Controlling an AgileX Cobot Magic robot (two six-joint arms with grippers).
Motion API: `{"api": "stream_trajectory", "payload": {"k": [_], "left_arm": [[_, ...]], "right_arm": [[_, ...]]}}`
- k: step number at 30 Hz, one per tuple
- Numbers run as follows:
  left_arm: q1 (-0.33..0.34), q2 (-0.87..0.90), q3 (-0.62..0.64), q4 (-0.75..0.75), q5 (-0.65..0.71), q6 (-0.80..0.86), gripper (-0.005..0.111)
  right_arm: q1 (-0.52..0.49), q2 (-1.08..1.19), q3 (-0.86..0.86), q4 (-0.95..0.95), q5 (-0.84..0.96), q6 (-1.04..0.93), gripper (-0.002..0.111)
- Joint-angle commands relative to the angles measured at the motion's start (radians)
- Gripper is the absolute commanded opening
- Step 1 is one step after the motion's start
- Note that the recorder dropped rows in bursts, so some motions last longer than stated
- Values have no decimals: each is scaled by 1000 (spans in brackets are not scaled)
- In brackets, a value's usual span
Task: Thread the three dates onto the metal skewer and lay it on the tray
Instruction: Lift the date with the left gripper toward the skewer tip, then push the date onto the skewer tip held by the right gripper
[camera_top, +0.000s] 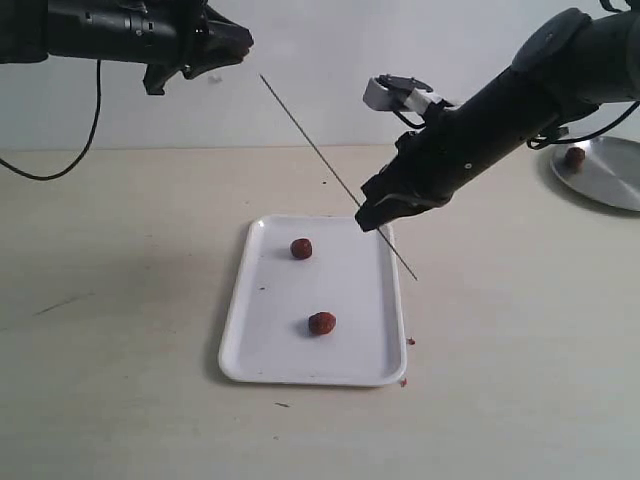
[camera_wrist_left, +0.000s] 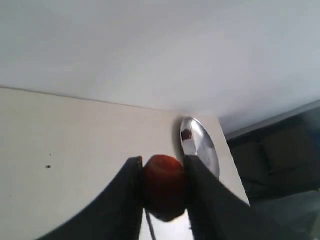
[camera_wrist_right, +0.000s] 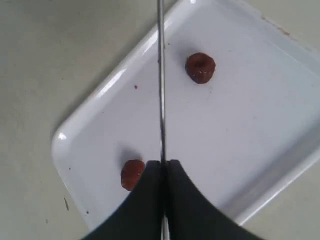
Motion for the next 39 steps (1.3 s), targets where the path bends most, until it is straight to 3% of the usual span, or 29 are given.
{"api": "stream_trajectory", "payload": {"k": [1, 9, 39], "left_arm": [[-4, -9, 6, -51, -67, 8, 29], [-13, -9, 10, -50, -66, 8, 29], [-40, -9, 14, -42, -7, 15, 29]], "right_arm": [[-2, -3, -2, 25, 10, -28, 0], [-2, -3, -2, 149, 27, -123, 0], [-2, 23, -2, 144, -44, -116, 0]]}}
